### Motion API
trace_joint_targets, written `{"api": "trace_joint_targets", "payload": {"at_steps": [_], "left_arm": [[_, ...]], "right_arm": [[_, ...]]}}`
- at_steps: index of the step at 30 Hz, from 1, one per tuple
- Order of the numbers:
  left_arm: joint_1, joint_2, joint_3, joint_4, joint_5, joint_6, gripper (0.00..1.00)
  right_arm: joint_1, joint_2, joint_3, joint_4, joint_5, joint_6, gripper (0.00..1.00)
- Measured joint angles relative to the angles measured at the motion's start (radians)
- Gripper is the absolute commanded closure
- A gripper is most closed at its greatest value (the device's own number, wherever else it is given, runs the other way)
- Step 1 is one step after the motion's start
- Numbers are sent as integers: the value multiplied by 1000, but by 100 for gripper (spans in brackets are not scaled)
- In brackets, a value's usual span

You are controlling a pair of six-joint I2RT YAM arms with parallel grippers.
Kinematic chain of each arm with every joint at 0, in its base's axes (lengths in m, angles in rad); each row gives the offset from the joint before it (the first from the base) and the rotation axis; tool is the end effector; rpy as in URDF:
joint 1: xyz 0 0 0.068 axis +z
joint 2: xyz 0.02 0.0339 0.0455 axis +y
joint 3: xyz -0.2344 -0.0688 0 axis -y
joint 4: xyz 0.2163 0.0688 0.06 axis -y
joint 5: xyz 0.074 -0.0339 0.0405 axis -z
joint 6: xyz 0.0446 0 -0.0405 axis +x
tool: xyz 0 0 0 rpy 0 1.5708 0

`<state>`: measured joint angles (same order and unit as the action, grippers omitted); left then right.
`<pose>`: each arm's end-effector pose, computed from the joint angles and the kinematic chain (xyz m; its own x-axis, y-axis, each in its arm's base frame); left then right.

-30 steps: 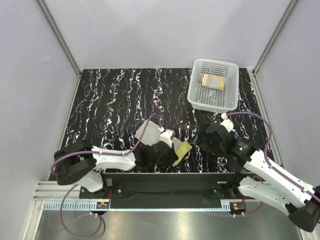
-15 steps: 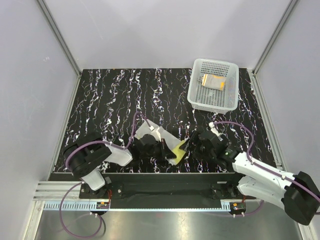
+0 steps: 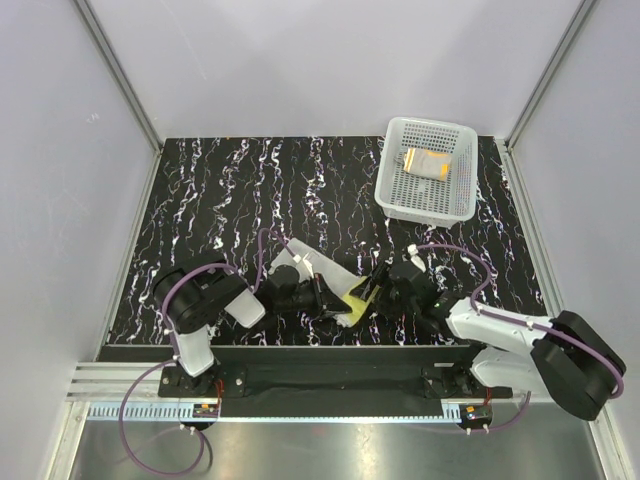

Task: Roll the towels
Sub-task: Roll the towel

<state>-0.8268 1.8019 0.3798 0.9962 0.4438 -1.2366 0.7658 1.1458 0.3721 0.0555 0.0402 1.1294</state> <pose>0.1682 -0.2110 0.0894 -0.9697 -0.2063 -0.1311 0.0405 0.3934 -0.9185 0.1521 0.1438 0.1408 -0.8091 0.4753 -0.3456 0.1423 0.7290 0.6695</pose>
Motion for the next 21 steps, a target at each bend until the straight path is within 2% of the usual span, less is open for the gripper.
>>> {"api": "trace_joint_targets", "payload": {"at_steps": [6, 9, 10, 11, 13, 14, 16, 17, 18, 20, 21], "left_arm": [[1, 22, -8, 61, 23, -39, 96], [1, 34, -9, 81, 29, -49, 90], [1, 38, -9, 84, 31, -51, 86], [1, 43, -9, 90, 32, -53, 84], [1, 50, -9, 98, 35, -55, 79], [1, 51, -9, 99, 37, -55, 71], [2, 50, -9, 95, 39, -43, 62], [2, 43, -8, 84, 39, -33, 53], [2, 23, -8, 55, 37, -18, 48], [0, -52, -2, -45, 18, 39, 37], [-3, -109, 8, -129, -5, 76, 35]], "right_arm": [[0, 59, -3, 75, -1, 8, 32], [0, 87, -3, 105, -1, 10, 44], [0, 97, -3, 113, -5, 10, 50], [0, 105, -3, 120, -7, 9, 63], [0, 118, -3, 134, -12, 9, 74], [0, 121, -3, 137, -16, 10, 76], [0, 123, -3, 138, -21, 12, 77], [0, 123, -2, 134, -23, 12, 79], [0, 122, 0, 123, -24, 12, 85], [0, 119, 15, 78, -23, 12, 86], [0, 116, 31, 43, -23, 12, 86]]}}
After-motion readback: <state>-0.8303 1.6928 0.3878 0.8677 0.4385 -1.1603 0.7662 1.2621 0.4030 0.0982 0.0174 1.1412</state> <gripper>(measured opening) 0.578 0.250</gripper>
